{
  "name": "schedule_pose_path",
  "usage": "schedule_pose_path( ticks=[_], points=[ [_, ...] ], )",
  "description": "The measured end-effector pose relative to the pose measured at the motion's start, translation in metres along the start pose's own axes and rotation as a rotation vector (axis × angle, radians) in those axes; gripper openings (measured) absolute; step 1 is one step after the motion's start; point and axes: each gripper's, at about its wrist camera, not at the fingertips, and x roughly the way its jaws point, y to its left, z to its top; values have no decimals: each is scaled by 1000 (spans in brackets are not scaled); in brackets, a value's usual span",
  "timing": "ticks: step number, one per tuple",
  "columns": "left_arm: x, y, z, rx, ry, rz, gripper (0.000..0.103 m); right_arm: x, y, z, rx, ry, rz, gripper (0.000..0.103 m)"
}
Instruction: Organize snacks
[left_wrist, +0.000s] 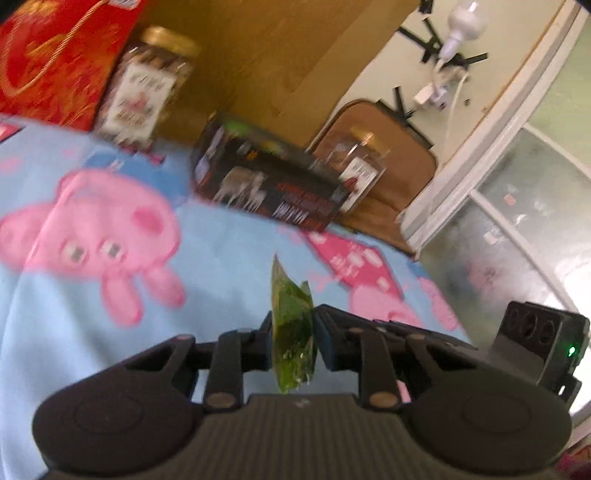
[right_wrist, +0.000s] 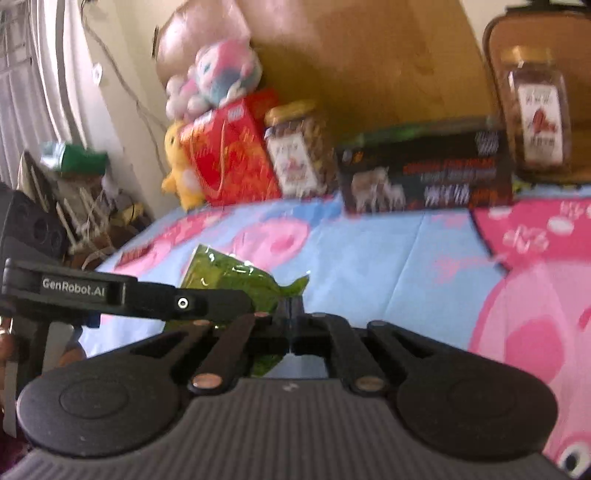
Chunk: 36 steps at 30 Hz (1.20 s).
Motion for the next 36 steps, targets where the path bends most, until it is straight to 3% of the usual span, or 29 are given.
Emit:
schedule_pose_path(
  ticks=[3, 5, 10, 17, 19, 22, 23, 26, 28, 31, 33, 36],
  points=[
    [13, -10, 38, 32, -18, -21, 21, -3, -6, 27, -31, -59, -20, 3],
    [28, -23, 67, 106, -48, -10, 21, 0, -12, 50, -68, -107, -58, 3],
    [90, -34, 135, 183, -56, 5, 22, 27, -41, 104, -115, -189, -180, 3],
    [174, -30, 180, 204, -14, 57, 28, 72, -94, 137, -97, -181, -318, 3],
    [191, -24, 182, 192, 7, 100, 31, 80, -108, 136, -64, -159, -330, 8],
    [200, -23, 181, 201, -5, 211, 50, 85, -119, 131, -24, -141, -336, 10],
    [200, -23, 181, 200, -10, 242, 55, 83, -119, 130, -21, -149, -339, 15],
    [187, -28, 175, 222, -17, 320, 56, 68, -112, 123, -16, -183, -356, 27],
    [164, -36, 164, 256, -49, 385, 56, 49, -104, 116, 25, -210, -340, 27],
    [117, -43, 129, 278, -117, 418, 64, 15, -84, 94, 102, -252, -279, 29],
    [94, -46, 98, 291, -121, 430, 76, -3, -66, 71, 149, -254, -253, 36],
    [73, -56, 60, 329, -112, 488, 82, -24, -42, 31, 177, -219, -271, 36]
  ],
)
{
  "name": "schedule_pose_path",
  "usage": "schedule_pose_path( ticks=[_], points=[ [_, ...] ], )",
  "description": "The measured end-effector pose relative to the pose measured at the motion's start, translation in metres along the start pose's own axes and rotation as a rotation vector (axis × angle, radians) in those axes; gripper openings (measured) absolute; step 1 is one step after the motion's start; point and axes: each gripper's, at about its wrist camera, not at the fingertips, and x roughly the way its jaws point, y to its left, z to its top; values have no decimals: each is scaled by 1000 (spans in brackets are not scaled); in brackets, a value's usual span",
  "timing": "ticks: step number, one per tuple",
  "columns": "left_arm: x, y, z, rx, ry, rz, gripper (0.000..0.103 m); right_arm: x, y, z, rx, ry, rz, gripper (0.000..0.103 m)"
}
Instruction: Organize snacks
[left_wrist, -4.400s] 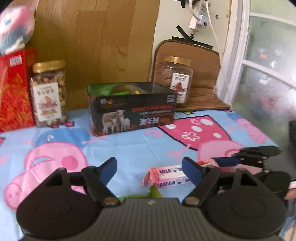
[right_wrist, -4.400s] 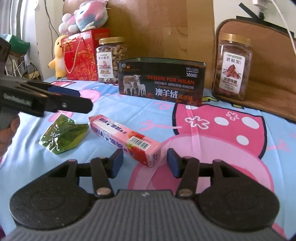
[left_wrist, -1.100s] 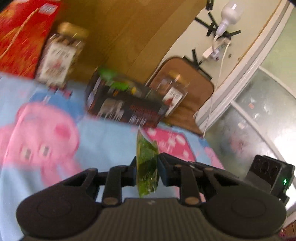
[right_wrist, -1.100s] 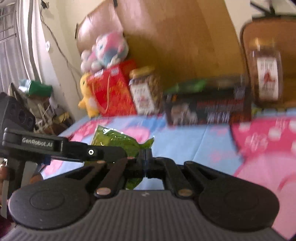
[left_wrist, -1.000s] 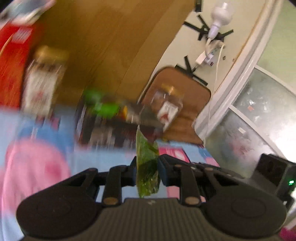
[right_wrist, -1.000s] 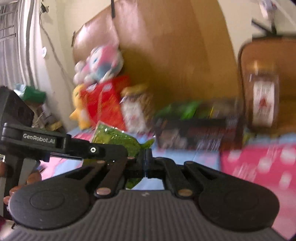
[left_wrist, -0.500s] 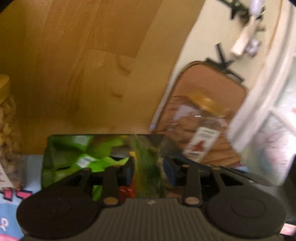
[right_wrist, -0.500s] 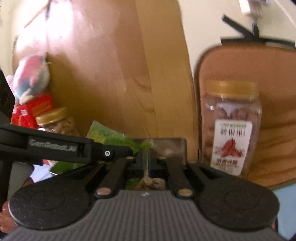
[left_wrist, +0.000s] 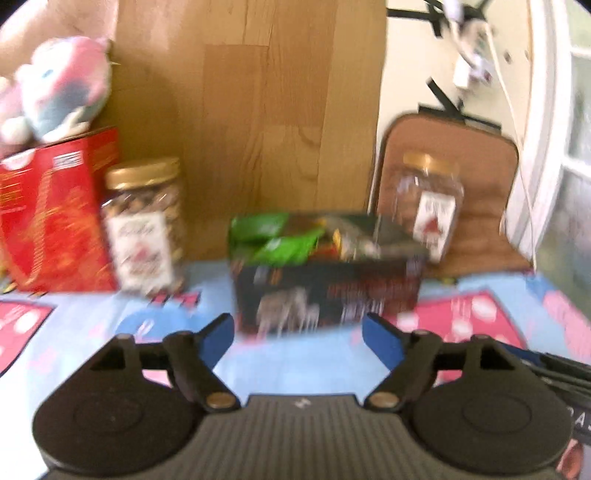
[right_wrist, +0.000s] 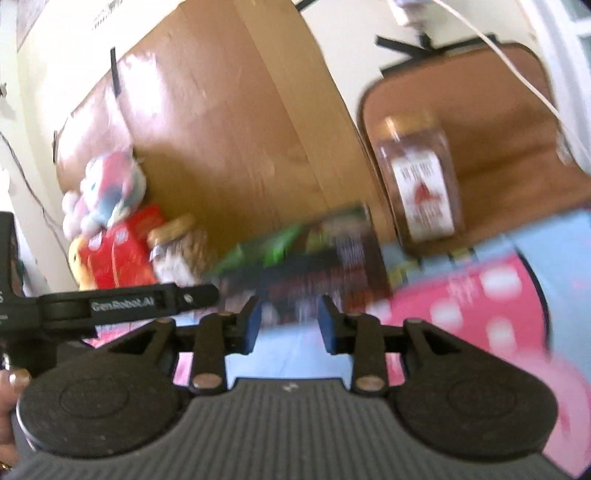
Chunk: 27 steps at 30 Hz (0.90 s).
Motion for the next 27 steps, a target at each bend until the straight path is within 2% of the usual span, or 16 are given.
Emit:
schedule_pose_path(
  ticks=[1, 5, 9, 13, 18, 27],
  points=[
    [-9, -3, -9, 4, 11, 12, 83, -6, 4, -10, 2, 24, -3, 36],
    [-45, -8, -33, -9, 34, 46, 103, -31, 14, -33, 12, 105, -43, 37],
    [-73, -13, -44, -18, 39, 98, 103, -53, 26, -49, 36, 134, -43, 48],
    [-91, -15, -55, -19, 68, 127, 103, -73, 37, -55, 25, 114, -25, 49],
    [-111, -24, -69, 4, 55, 167, 103, -93, 48, -62, 12, 103, -6, 54],
    [-128, -40, -85, 24, 64, 176, 103, -109, 53, -66, 14, 87, -1, 56]
  ],
)
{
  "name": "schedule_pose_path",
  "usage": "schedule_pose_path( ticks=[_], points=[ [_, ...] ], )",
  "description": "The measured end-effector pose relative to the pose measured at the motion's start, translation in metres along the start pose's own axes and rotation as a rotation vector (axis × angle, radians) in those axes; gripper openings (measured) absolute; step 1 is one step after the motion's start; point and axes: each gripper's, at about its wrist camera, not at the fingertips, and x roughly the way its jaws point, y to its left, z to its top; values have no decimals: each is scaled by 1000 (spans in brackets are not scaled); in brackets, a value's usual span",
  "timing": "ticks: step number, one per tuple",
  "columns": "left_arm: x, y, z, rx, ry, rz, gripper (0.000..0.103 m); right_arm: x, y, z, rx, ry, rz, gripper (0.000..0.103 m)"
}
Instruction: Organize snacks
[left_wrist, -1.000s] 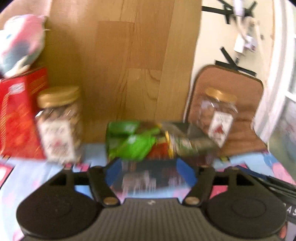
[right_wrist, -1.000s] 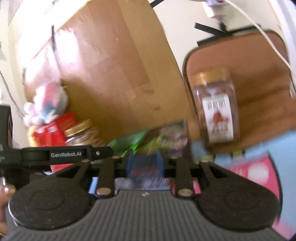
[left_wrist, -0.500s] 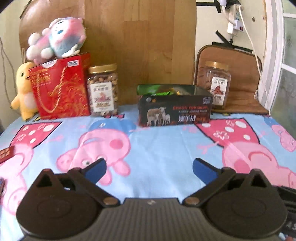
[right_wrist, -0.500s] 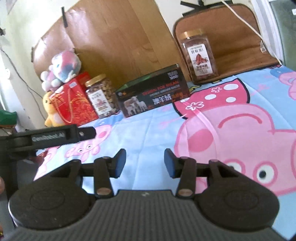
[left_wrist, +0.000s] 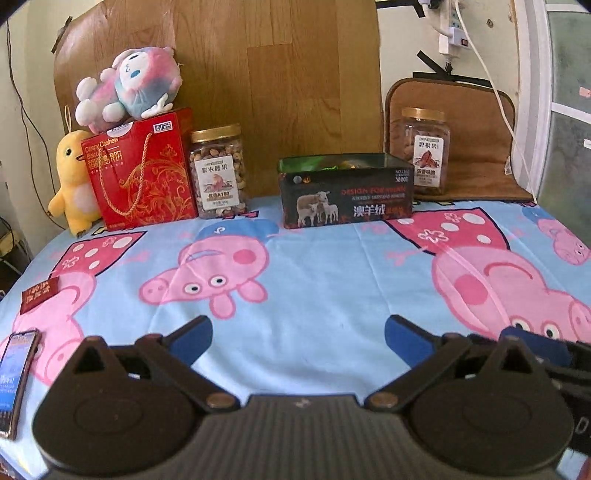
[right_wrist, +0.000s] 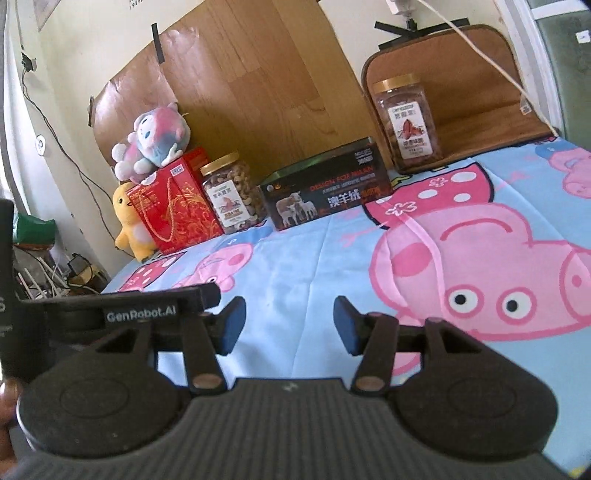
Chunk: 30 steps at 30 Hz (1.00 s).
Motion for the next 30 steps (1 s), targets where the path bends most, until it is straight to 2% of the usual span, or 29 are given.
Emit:
schedule_pose_path(
  ticks=[10, 18, 30],
  points=[
    [2, -8, -11, 10, 53, -3, 103, -7, -9, -6, 29, -13, -21, 62],
    [12, -9, -15, -4, 99, -5, 103, -5, -19, -12, 61, -5, -51, 75],
    [30, -4, -20, 4, 141, 30, 103, 6, -24, -13, 82, 13, -69, 78]
  ],
)
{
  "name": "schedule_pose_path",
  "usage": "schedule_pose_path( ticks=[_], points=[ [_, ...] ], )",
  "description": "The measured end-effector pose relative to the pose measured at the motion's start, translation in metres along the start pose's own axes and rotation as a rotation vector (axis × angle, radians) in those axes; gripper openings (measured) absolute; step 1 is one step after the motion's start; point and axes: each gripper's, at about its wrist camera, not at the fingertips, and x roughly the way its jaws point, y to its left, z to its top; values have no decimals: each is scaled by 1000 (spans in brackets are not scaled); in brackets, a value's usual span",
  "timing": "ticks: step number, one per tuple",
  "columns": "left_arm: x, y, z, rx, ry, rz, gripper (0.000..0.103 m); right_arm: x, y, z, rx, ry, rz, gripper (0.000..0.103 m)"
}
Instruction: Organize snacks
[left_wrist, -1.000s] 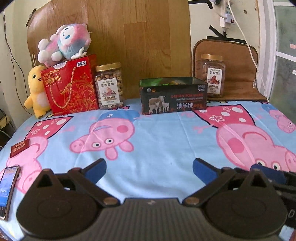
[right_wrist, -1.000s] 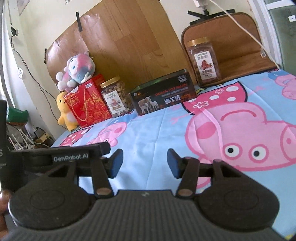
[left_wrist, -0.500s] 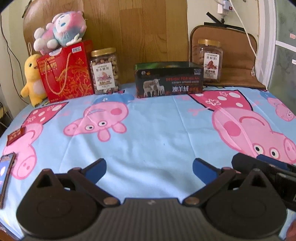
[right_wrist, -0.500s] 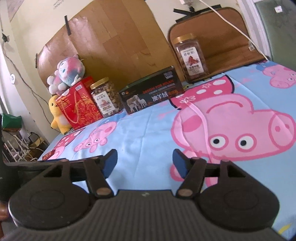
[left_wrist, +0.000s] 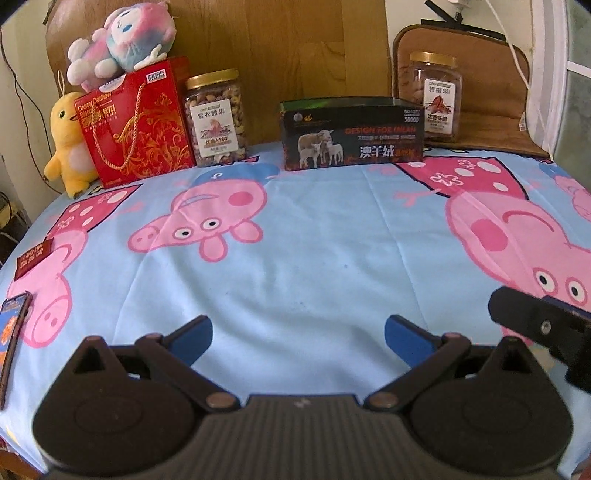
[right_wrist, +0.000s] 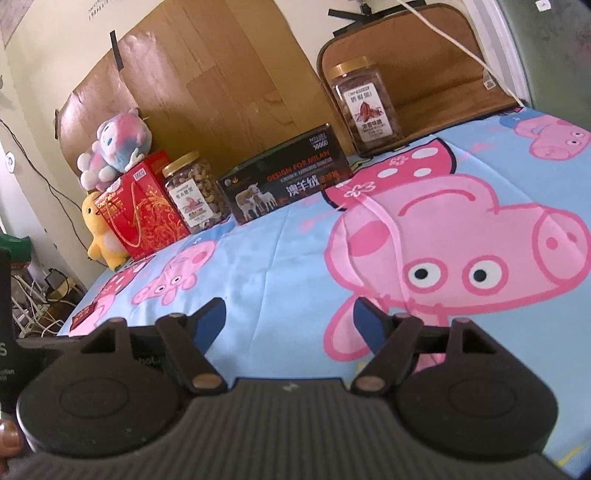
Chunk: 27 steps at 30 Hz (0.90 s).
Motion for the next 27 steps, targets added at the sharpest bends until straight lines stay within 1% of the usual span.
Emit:
schedule_pose_path(
  ticks=[11, 17, 21, 27],
  points=[
    [3, 6, 1, -6, -4, 6, 103, 3, 2, -1, -11, 9, 4, 79],
    [-1, 8, -1, -7, -20, 14, 103, 1, 3, 0, -12, 1, 10, 79],
    [-4, 9, -1, -4, -46, 28, 103, 0, 4, -1, -14, -6, 15, 79],
    [-14, 14, 0, -16, -109, 61, 103, -4, 7, -1, -20, -16, 22, 79]
  ],
)
